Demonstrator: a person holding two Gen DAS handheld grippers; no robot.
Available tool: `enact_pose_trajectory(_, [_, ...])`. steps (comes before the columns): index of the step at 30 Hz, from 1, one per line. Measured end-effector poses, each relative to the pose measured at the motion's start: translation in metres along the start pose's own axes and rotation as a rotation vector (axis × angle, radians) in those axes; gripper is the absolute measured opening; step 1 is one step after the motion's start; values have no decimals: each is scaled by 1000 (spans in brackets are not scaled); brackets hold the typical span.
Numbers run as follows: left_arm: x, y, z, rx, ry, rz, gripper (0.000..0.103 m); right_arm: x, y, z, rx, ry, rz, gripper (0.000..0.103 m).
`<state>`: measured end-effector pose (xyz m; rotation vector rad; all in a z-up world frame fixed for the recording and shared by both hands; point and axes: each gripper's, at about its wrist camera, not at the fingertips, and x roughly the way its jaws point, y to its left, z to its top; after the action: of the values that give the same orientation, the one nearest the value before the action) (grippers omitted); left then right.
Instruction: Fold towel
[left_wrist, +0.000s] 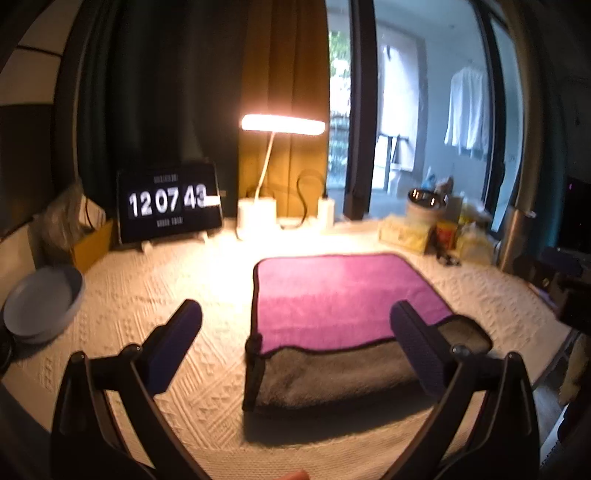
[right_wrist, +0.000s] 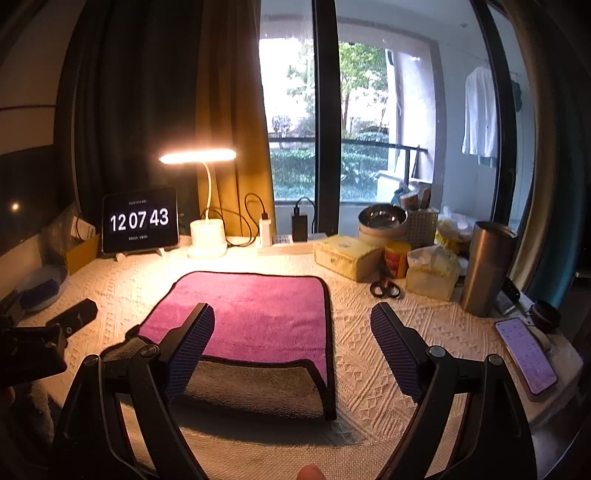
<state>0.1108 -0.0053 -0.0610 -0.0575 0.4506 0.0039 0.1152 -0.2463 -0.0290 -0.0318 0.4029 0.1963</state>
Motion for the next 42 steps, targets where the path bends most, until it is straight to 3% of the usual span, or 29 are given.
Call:
enact_pose_trajectory(6, [33, 0, -10, 2, 110, -9, 102, 25, -6, -9, 0, 62, 26, 87])
enact_pose_trajectory(16, [74, -3, -24, 24, 272, -13, 99, 79, -15, -33, 18, 232, 56, 72])
enact_pose_trajectory(18, [80, -2, -26, 26, 297, -11, 91, 87, -15, -38, 18, 267, 63, 66])
enact_pose_trajectory(21, [86, -3, -29, 40, 318, -7, 87, 96, -15, -43, 14, 306, 61, 64])
enact_pose_trajectory(25, [93, -4, -33, 51, 356, -15, 73, 104, -15, -49, 11, 343, 69, 63])
enact_pose_trajectory(29, [97, -4, -38, 52, 388, -21, 67, 109, -14, -54, 6, 375, 80, 48])
enact_pose_trajectory(33, [97, -5, -40, 68, 389, -23, 54, 112, -12, -58, -10, 385, 86, 39])
enact_pose_trajectory(38, [95, -10, -42, 93, 382, -24, 40, 113, -9, -65, -38, 390, 73, 14])
enact_pose_trajectory(42, [91, -11, -42, 89, 372, -32, 17, 112, -12, -67, -39, 385, 76, 8])
